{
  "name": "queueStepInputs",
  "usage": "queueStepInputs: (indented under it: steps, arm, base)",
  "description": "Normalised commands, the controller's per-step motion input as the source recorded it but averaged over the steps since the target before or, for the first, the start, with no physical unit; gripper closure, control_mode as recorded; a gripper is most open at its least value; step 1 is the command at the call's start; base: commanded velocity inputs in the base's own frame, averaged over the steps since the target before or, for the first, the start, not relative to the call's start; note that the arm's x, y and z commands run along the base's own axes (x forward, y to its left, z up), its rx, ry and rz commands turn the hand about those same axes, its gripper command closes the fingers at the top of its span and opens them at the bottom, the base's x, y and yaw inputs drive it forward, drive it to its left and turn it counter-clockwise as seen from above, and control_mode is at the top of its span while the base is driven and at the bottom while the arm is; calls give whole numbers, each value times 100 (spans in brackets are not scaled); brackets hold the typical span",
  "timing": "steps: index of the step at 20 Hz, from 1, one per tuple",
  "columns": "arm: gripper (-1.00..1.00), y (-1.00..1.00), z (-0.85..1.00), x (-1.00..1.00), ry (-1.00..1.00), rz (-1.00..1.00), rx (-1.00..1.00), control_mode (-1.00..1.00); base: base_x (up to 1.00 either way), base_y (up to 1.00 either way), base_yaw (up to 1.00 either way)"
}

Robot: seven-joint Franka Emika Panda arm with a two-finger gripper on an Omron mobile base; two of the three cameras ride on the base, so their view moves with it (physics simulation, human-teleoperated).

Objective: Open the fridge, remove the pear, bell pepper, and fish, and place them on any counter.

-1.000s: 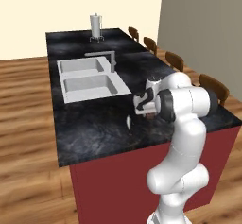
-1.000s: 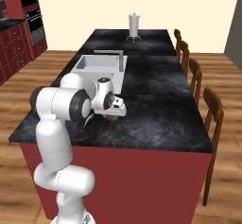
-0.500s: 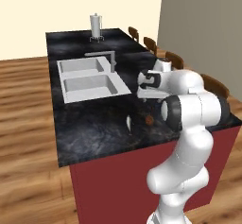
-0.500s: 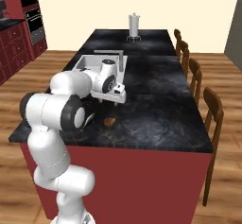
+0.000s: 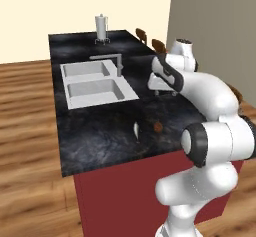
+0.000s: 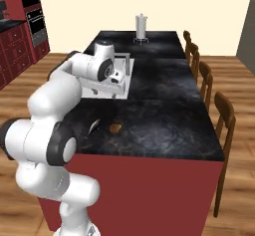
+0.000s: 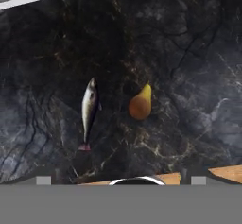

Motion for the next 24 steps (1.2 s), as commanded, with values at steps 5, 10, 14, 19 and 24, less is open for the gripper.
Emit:
queueStepInputs:
  steps: [5, 10, 14, 19, 24]
  arm:
    - [-100, 20, 87, -100, -18, 9, -5, -100]
    - [-100, 19, 79, -100, -31, 7, -11, -100]
    - [-100, 7, 29, -100, -23, 2, -6, -100]
    - [-100, 0, 5, -97, -9, 0, 0, -100]
    - [-100, -1, 7, -73, 0, 0, 0, -100]
  base:
    - [0, 0, 0]
    - [0, 0, 0]
    - [0, 0, 0]
    - [0, 0, 0]
    - [0, 0, 0]
